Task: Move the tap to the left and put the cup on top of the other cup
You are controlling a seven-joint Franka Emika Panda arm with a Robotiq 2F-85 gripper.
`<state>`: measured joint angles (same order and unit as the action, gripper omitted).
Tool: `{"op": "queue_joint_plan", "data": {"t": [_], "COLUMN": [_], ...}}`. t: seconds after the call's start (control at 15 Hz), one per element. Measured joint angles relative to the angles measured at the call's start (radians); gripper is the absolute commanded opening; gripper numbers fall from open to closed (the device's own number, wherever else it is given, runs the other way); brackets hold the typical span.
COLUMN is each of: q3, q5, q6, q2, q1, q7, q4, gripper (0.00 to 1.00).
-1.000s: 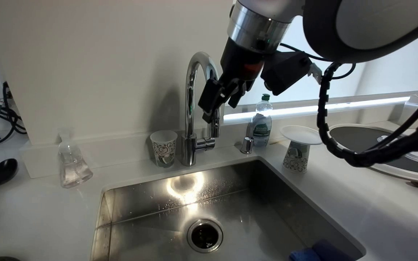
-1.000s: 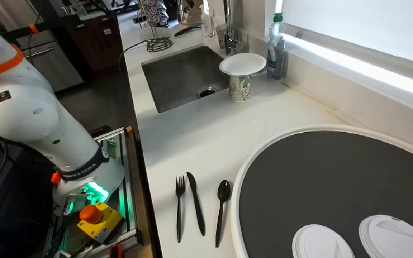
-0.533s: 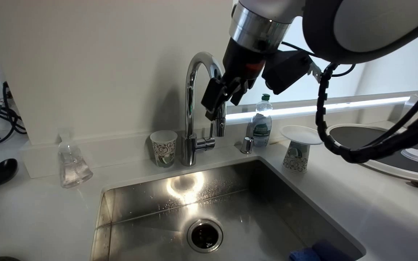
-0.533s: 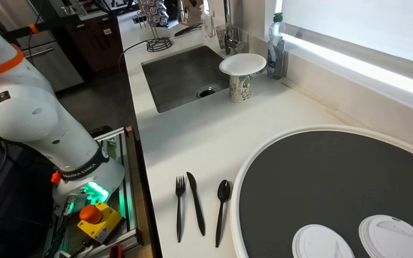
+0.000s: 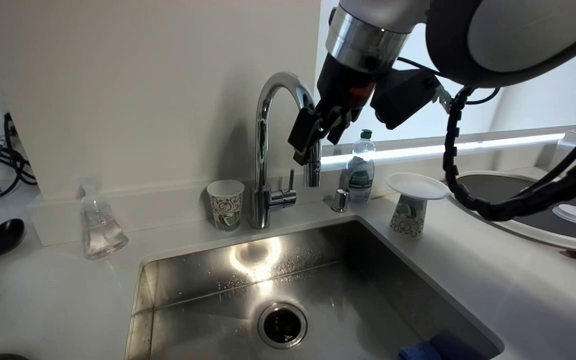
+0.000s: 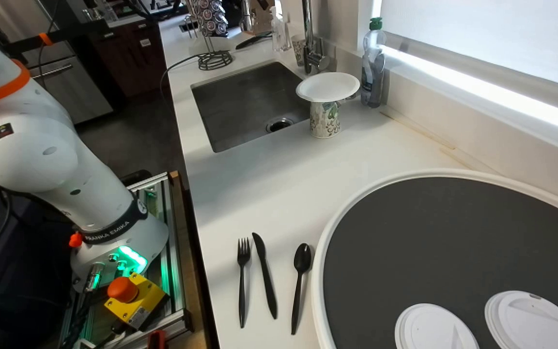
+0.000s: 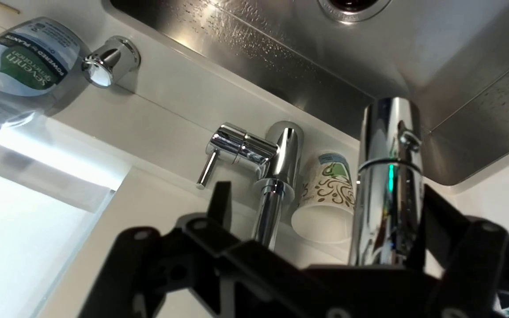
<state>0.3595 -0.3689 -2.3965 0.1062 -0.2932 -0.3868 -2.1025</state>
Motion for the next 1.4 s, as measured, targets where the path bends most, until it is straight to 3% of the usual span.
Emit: {"op": "queue_joint_plan", "data": {"t": [1.4], "q3": [-0.085], "q5": [-0.038], "q6": [-0.005], "q2": [0.031], "q1": [0.117], "q7": [0.124], "q4": [-0.047], "gripper": [1.0]}}
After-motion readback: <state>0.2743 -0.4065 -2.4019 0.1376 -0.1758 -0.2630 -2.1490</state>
